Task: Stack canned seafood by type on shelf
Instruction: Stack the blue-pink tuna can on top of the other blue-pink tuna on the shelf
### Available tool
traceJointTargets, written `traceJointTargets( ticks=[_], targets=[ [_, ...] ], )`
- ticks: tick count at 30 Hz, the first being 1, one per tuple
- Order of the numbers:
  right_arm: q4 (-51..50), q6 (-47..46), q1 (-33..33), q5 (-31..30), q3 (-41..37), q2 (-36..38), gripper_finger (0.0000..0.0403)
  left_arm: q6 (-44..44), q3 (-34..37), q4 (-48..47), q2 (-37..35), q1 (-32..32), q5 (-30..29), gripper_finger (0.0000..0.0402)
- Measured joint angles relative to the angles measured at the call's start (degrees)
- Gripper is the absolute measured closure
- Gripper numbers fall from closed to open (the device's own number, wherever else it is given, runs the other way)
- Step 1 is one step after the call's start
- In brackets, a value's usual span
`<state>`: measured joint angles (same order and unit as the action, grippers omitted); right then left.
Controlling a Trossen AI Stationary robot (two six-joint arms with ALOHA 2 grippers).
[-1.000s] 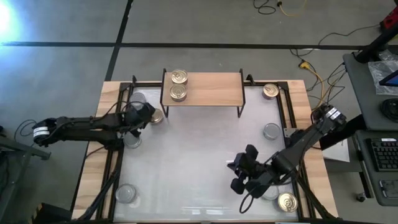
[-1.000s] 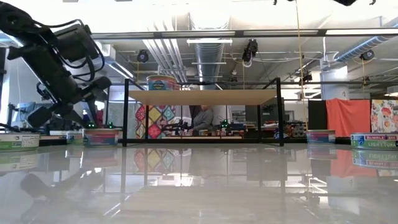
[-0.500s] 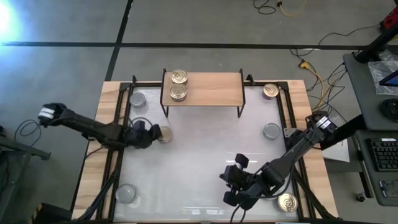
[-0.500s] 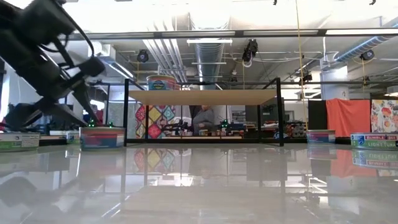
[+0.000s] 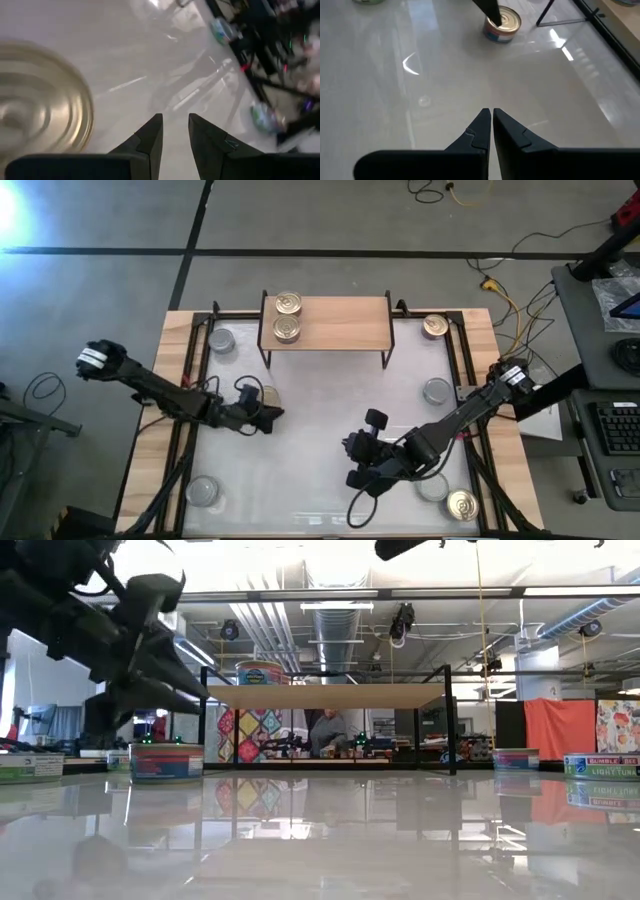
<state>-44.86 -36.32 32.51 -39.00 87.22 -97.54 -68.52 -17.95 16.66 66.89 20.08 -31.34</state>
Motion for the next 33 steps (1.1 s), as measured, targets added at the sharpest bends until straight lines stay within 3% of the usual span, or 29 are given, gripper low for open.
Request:
traceJointTargets(
  ticks=[5,9,14,18,21,26,33],
  targets=[
    [-0.99,1.37,0.24,0.20,0.00,0.56,0.0390,7.25,-1.82,-11.18,-6.04,0.00,3.56,0.0324],
    [-2.02,4.39,-0.04,0.00,0.00,0.68,0.0390,13.20,-8.13,-29.54,-10.50,-0.14,2.01,0.0324],
    [-1.77,8.21,-1.54,-0.03,0.01,0.77,0.0390,18.81,-20.93,-55.35,-11.06,-0.31,-0.65,0.0324],
    [-1.82,9.08,-3.00,-0.07,0.00,0.77,0.0390,11.07,-29.67,-77.98,-7.50,-0.45,1.40,0.0324],
    [-1.75,10.79,-3.85,-0.11,0.00,0.77,0.0390,5.16,-33.31,-89.68,-3.71,-0.53,3.18,0.0325],
    [-1.55,13.26,-5.57,-0.13,0.00,0.77,0.0390,3.03,-33.18,-93.02,2.68,-2.46,3.94,0.0325],
    [-1.56,13.84,-6.31,-0.17,0.00,0.77,0.0390,9.56,-29.11,-91.87,11.42,-9.65,5.36,0.0325]
  ],
)
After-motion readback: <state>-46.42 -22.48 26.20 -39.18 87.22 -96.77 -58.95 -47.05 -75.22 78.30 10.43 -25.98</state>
